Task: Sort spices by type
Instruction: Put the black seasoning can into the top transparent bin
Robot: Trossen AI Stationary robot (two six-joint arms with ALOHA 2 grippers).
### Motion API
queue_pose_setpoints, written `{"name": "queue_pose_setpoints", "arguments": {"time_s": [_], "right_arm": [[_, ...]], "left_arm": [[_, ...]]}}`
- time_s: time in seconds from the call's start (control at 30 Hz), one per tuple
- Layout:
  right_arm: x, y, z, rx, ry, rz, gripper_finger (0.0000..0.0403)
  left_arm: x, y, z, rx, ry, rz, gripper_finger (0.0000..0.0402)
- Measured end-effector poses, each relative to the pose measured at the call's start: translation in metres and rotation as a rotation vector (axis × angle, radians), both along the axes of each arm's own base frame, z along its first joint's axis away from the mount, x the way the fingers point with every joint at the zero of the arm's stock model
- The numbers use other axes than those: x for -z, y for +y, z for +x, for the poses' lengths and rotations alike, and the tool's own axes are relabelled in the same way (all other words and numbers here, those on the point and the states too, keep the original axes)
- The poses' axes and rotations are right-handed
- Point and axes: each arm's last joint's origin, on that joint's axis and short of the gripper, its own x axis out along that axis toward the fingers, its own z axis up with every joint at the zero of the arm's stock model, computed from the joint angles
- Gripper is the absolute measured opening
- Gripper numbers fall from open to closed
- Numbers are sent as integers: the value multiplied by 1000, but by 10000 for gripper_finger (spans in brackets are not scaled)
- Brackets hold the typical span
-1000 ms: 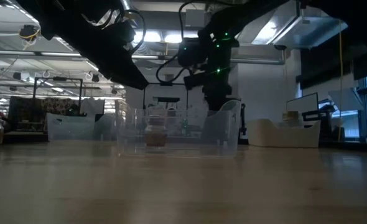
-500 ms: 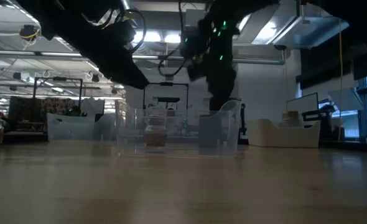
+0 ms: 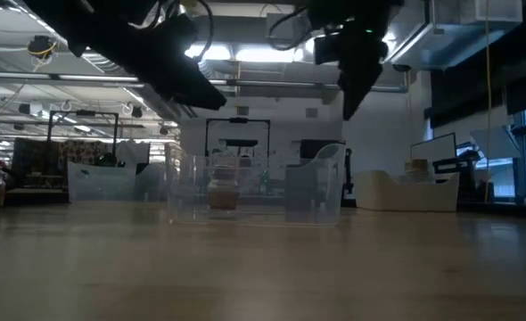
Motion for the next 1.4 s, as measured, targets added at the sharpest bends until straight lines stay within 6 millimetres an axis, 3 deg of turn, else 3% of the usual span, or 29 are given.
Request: {"name": "queue_pose_setpoints", "arguments": {"time_s": [0.3,0.67,1.07,1.4], "right_arm": [[35,12,-42,98,-237,-30,292],[88,17,-62,157,-339,-45,292],[93,17,-63,158,-346,-62,292],[92,16,-61,155,-374,-69,292]], "left_arm": [[12,9,18,-13,-8,-32,257],[21,51,67,28,43,-92,257],[38,89,122,146,131,-55,257],[60,109,135,221,156,-63,257]]}}
